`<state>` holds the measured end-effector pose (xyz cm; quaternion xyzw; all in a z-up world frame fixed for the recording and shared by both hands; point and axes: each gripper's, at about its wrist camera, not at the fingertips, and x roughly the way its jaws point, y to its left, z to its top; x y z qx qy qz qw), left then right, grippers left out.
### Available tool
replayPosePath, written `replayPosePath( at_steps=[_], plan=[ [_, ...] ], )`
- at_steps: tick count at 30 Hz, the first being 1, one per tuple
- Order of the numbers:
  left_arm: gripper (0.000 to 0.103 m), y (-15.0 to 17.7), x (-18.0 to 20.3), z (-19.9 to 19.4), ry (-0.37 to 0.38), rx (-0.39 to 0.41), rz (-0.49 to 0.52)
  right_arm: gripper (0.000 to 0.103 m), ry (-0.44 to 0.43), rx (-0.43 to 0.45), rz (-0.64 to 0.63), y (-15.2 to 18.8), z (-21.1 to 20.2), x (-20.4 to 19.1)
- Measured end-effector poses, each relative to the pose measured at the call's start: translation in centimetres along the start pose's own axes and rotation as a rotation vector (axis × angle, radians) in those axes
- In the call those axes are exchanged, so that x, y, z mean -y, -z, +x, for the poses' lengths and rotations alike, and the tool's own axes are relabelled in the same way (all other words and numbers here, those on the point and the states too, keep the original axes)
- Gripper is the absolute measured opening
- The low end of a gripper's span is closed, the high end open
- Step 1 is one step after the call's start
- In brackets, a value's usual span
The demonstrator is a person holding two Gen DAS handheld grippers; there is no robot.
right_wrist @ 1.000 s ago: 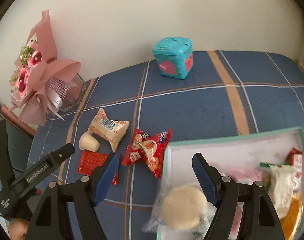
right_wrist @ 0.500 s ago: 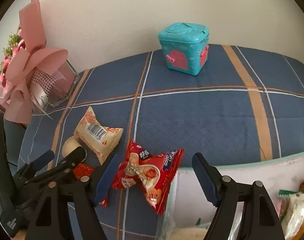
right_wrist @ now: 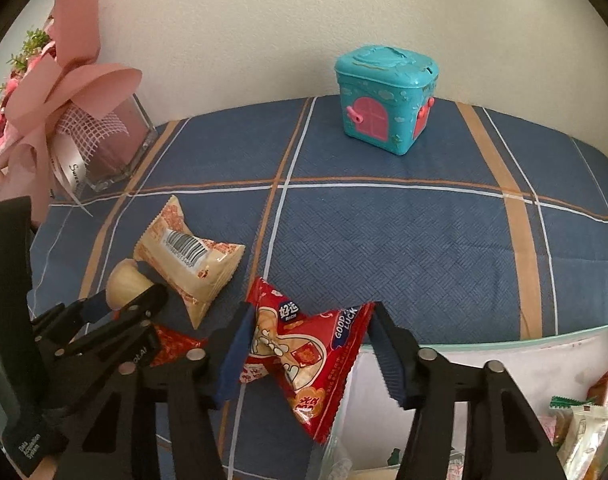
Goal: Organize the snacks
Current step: 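Grasp the cream cup snack with the left tool while the right grasps the red packet, then carry the cream cup in the left tool while the right carries the red packet to the tray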
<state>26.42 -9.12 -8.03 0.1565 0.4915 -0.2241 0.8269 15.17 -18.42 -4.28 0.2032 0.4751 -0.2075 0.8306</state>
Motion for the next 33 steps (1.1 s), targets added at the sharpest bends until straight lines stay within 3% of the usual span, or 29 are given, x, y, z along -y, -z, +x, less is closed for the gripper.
replayPosePath(
  at_steps=[12,23,29,33],
  plan=[
    [0.039,-0.1,-0.5,-3.3,0.010,0.021,-0.057,0.051,-0.072,0.009,0.043,-0.3,-2.8,0.1],
    [0.039,-0.2,0.4,-7.0,0.046,0.038,-0.070,0.051,-0.042,0.025,0.069,-0.4,-6.7,2.5],
    [0.039,-0.2,4.4,-8.7,0.090,0.050,-0.003,0.051,0.023,0.009,0.111,-0.1,-8.1,6.7],
    [0.039,0.5,9.3,-9.6,0.140,0.051,0.092,0.051,0.097,-0.011,0.143,0.3,-8.7,10.6]
  ],
)
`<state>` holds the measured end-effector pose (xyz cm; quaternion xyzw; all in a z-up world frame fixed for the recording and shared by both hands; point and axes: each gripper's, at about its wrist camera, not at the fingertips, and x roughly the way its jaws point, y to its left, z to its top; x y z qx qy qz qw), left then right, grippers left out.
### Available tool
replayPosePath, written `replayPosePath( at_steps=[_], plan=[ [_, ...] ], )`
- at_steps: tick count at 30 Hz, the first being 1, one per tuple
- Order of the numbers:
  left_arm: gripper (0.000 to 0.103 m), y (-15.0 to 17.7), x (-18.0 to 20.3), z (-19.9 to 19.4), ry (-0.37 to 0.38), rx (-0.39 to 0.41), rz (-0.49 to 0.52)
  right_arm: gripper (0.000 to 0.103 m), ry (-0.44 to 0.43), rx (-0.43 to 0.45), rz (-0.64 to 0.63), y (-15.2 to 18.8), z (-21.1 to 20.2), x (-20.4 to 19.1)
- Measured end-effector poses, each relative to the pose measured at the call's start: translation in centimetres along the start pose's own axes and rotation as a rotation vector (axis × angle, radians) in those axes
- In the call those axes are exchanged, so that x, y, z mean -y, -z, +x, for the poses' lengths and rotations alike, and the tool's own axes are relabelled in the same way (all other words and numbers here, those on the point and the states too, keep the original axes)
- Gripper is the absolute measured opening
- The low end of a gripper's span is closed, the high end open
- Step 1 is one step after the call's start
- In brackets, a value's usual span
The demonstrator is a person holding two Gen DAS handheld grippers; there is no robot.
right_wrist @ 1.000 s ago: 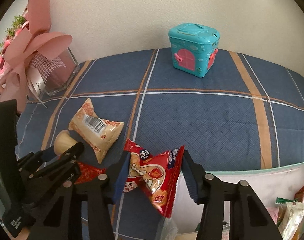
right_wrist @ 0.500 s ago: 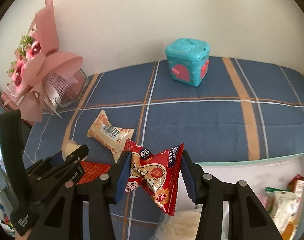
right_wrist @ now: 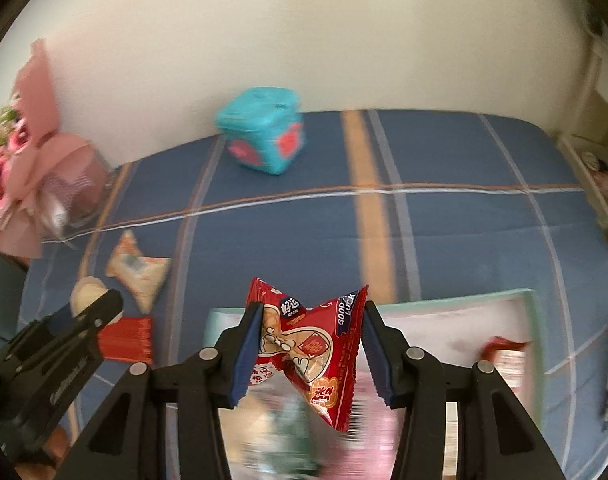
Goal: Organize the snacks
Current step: 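Carry the cream cup in the left tool while the right carries the red packet to the tray, then open the left tool over the tray while the right releases the red packet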
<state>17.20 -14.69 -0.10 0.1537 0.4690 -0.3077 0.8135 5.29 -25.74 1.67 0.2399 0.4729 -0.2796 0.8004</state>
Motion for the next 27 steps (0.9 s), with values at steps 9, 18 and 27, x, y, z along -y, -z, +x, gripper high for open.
replayPosePath(
  at_steps=[9,18,27],
  plan=[
    [0.039,1.8,10.0,1.6,0.056,-0.041,0.244,0.051,0.064,-0.034,0.106,0.5,0.0,7.2],
    [0.039,3.0,11.9,3.9,0.073,-0.103,0.274,0.053,0.040,-0.081,0.175,1.2,2.2,9.8],
    [0.060,1.8,10.0,2.0,0.125,-0.101,0.198,0.067,0.054,-0.082,0.203,1.0,1.9,10.3]
  ],
)
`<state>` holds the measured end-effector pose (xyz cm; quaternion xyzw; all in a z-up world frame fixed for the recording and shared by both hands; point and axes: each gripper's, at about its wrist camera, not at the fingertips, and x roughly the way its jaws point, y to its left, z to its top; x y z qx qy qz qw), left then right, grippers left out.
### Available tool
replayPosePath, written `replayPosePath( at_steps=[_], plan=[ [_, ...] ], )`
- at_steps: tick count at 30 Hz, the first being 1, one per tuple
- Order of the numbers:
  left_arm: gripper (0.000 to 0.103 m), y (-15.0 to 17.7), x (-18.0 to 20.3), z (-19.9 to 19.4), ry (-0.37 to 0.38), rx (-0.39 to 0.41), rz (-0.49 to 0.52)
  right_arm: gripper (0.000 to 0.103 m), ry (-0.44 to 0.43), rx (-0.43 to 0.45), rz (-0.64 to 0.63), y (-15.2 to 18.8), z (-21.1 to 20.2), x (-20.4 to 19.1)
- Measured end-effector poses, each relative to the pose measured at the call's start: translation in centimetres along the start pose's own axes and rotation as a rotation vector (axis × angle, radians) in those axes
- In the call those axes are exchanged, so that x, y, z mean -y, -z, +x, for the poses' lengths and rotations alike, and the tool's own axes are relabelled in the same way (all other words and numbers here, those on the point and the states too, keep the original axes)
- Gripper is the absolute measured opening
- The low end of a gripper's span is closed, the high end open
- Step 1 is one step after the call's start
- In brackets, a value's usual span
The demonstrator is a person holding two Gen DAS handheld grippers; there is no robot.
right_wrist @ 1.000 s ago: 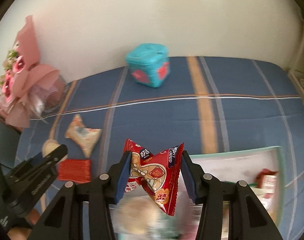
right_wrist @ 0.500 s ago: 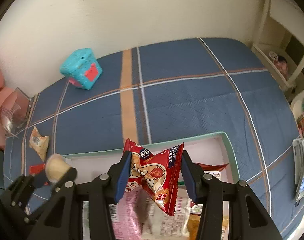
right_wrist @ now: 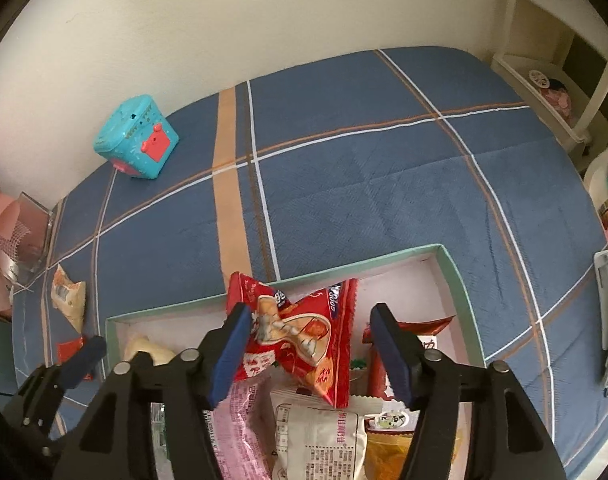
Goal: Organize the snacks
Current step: 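Open the left tool over the tray while the right releases the red packet, then move the left tool to the long red bar while the right approaches the tan bread packet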
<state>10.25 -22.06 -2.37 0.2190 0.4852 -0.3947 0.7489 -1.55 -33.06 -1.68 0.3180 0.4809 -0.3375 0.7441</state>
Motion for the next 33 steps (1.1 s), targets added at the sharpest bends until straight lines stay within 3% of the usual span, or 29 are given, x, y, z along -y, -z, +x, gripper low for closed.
replayPosePath(
  at_steps=[3,5,9,13,17,19,21,24,33],
  plan=[
    [0.063,-0.2,-1.3,-0.7,-0.015,0.004,-0.040,0.072,0.003,0.009,-0.011,-0.1,-0.5,-0.4],
    [0.067,-0.2,-2.6,-0.7,-0.028,-0.001,-0.089,0.080,0.010,0.014,-0.025,-0.1,-0.8,-0.7],
    [0.074,0.0,-5.5,-0.4,-0.070,-0.018,-0.187,0.080,0.012,0.034,-0.068,0.1,-1.4,-2.5],
    [0.078,0.5,-8.7,-0.1,-0.129,-0.029,-0.268,0.091,0.003,0.049,-0.125,0.5,-1.6,-5.1],
    [0.080,1.1,-11.5,-0.2,-0.165,-0.034,-0.335,0.091,-0.014,0.059,-0.183,1.3,-1.8,-8.0],
    [0.088,1.5,-12.5,-0.3,-0.174,-0.034,-0.363,0.091,-0.023,0.063,-0.208,1.8,-1.8,-9.6],
    [0.089,1.9,-13.9,-0.5,-0.191,-0.031,-0.394,0.091,-0.032,0.067,-0.235,2.2,-1.7,-11.0],
    [0.092,2.7,-15.8,-0.8,-0.216,-0.028,-0.437,0.103,-0.048,0.072,-0.282,3.1,-1.5,-13.4],
    [0.095,5.6,-22.8,-1.6,-0.276,-0.043,-0.589,0.103,-0.075,0.062,-0.345,4.6,-0.5,-17.8]
  ],
)
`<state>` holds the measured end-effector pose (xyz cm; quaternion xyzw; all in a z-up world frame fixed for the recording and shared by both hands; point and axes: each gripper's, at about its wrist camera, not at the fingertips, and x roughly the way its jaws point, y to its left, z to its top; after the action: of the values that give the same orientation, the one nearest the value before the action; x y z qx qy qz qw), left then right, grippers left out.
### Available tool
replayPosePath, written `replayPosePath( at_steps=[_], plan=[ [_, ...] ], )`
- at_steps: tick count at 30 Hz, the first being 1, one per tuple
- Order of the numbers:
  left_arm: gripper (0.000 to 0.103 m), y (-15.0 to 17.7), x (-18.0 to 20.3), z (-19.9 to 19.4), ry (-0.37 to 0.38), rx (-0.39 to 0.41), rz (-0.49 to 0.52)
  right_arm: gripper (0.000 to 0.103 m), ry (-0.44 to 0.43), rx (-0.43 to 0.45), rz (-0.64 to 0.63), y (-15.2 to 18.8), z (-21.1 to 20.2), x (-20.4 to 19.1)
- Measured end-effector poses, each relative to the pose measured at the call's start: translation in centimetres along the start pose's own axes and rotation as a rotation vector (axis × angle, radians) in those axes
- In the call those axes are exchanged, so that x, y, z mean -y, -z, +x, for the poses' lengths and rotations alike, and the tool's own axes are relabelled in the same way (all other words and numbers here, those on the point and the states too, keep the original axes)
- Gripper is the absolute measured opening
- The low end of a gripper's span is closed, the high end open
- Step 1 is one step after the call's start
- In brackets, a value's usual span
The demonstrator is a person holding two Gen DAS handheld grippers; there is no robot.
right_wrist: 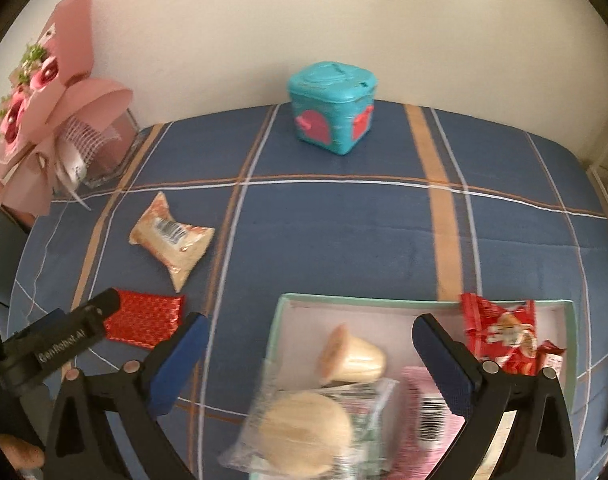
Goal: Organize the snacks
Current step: 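Move the left tool to the long red bar while the right approaches the tan bread packet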
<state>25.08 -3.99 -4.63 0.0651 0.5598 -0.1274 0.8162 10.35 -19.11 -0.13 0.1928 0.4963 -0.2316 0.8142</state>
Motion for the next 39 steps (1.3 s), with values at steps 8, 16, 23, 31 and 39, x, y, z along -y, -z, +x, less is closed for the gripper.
replayPosePath(
  at_steps=[8,16,23,31,39],
  plan=[
    [0.095,-0.5,-3.1,1.2,-0.005,-0.027,-0.048,0.103,-0.023,-0.020,-0.037,0.5,1.6,-3.0],
    [0.095,-0.2,-0.6,3.7,0.039,-0.079,0.036,0.103,-0.010,-0.038,-0.052,0.8,3.0,-3.8],
    [0.095,-0.7,1.5,4.2,0.040,0.000,0.043,0.103,-0.006,-0.032,-0.027,0.5,3.7,-3.0],
    [0.095,-1.0,3.8,5.6,0.018,0.054,0.078,0.103,0.006,-0.018,-0.013,0.3,3.4,-2.1],
    [0.095,0.3,5.4,5.6,-0.054,-0.009,0.225,0.103,-0.002,-0.018,-0.022,0.4,3.1,-2.3]
  ],
)
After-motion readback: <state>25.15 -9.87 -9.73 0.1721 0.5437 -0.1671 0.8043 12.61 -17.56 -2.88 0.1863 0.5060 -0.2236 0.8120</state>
